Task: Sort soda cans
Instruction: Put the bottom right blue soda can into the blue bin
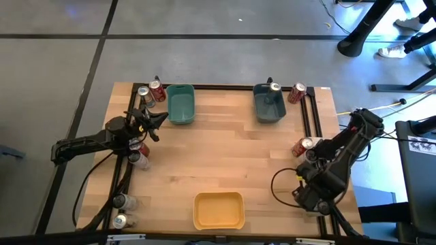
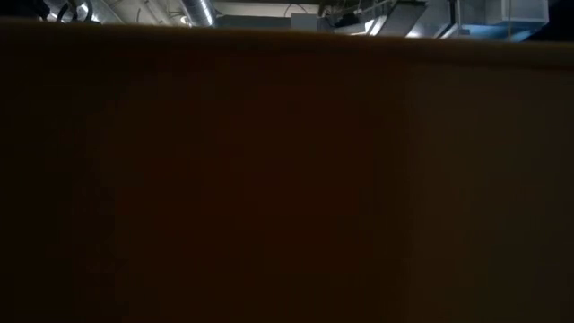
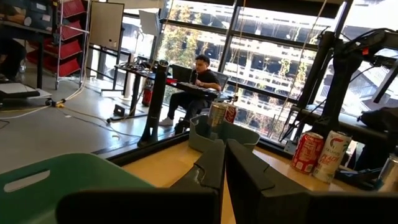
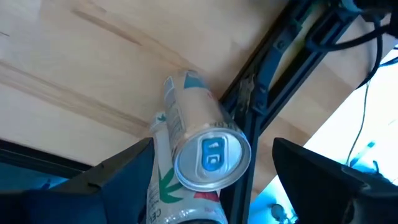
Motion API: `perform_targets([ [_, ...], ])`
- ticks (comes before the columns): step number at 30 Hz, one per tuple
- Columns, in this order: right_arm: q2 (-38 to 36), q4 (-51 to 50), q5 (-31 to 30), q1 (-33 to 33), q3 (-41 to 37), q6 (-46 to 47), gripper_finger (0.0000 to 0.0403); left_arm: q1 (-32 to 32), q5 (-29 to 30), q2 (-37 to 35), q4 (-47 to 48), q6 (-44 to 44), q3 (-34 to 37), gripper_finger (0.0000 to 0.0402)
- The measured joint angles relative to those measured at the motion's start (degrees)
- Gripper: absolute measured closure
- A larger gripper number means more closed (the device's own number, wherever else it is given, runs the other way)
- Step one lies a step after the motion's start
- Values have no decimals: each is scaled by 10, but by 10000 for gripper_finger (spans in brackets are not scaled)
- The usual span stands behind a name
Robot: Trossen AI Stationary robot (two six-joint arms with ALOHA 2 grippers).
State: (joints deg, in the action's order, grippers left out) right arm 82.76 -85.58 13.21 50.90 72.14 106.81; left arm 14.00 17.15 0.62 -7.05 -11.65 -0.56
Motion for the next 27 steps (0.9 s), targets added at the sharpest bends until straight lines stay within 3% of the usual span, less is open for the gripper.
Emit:
perform_targets([
  [11, -1, 12, -12, 55, -6, 87, 79, 0, 0, 0, 0, 0, 0, 393],
  [27, -1, 193, -6, 61, -139, 67, 79, 0, 0, 0, 0, 0, 0, 393],
])
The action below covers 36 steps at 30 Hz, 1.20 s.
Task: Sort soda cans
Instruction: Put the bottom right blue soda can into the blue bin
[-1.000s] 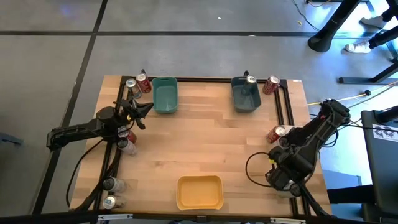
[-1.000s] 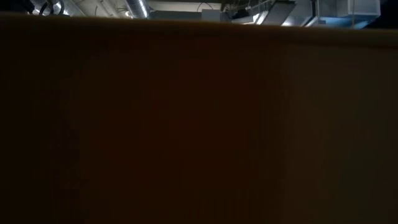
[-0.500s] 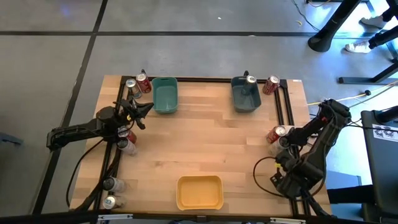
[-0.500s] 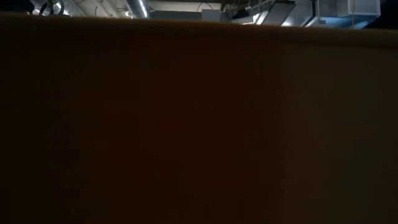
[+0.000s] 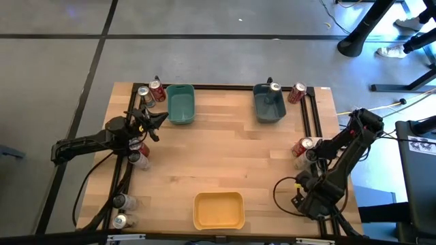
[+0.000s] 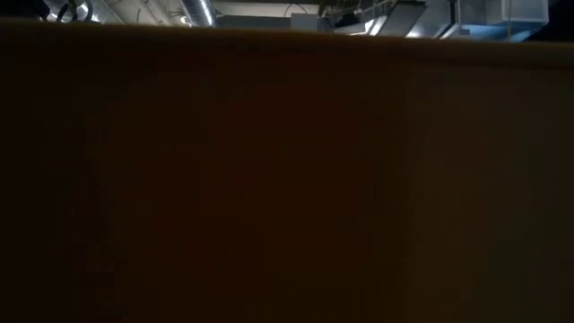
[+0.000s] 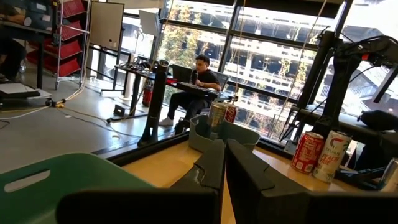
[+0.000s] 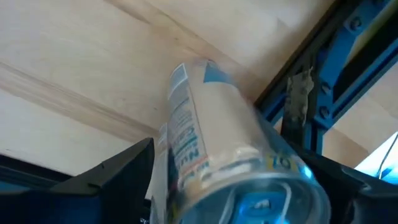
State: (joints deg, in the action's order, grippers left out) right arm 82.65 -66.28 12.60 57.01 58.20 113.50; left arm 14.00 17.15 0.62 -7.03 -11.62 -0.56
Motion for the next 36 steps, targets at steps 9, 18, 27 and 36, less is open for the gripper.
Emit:
perform_targets([
  [9, 0, -2, -2, 0, 0, -32, 150, 0, 0, 0, 0, 0, 0, 393],
  [18, 1, -25, -17, -25, 15, -102, 178, 0, 0, 0, 0, 11, 0, 393],
  [27, 1, -78, -67, -114, 51, -243, 174, 0, 0, 0, -1, -2, 0, 393],
  [36, 1, -85, -90, -263, 92, -448, 174, 0, 0, 0, -61, 20, 0, 393],
])
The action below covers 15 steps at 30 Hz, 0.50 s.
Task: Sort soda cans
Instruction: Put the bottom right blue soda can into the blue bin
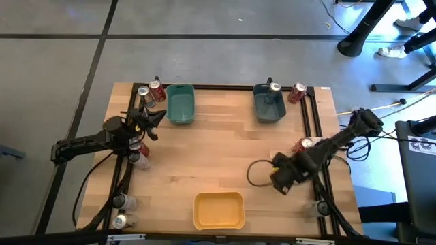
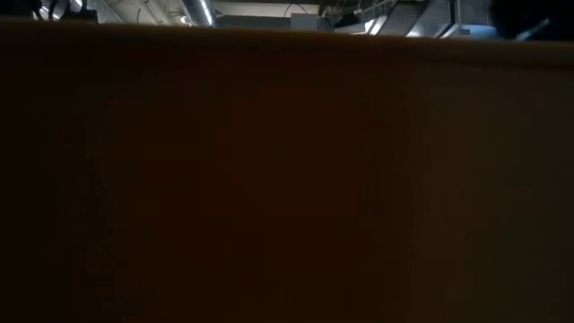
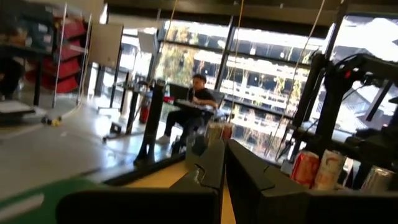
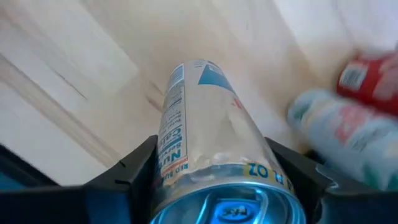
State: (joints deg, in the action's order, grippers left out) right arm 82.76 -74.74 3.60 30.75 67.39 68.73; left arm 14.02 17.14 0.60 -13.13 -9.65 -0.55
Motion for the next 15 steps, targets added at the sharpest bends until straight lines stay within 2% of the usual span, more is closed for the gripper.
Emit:
perform_targets([
  [7, 0, -64, -57, -142, 50, -170, 178, 0, 0, 0, -6, 9, 0, 393],
  [15, 0, -99, -100, -340, 97, -354, 177, 0, 0, 0, -7, 8, 0, 393],
])
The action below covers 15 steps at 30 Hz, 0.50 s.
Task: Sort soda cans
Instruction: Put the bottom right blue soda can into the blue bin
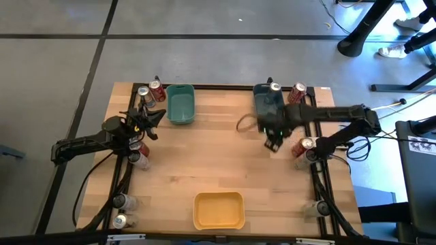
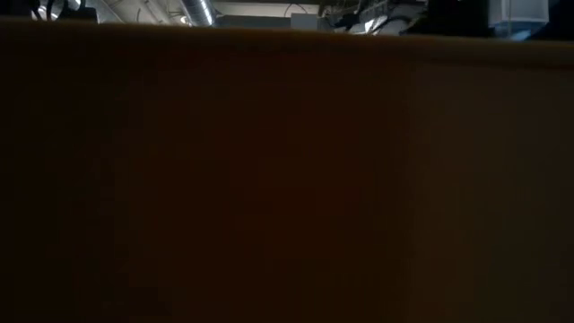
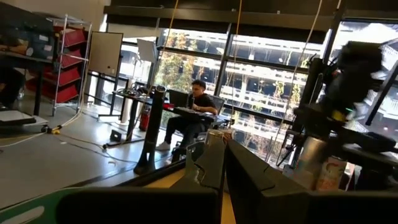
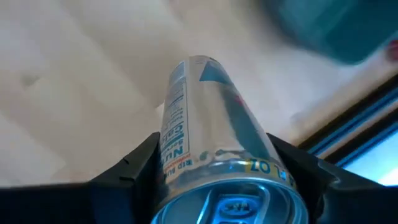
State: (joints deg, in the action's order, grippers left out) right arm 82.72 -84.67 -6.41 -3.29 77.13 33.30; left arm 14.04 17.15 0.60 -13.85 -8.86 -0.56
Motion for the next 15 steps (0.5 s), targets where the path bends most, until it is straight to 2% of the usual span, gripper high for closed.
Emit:
perform_targets([
  [6, 0, 15, -10, -134, 21, -109, 177, 0, 0, 0, -4, -22, 0, 393],
  [15, -1, 43, -16, -282, 29, -209, 177, 0, 0, 0, -13, -27, 0, 393],
])
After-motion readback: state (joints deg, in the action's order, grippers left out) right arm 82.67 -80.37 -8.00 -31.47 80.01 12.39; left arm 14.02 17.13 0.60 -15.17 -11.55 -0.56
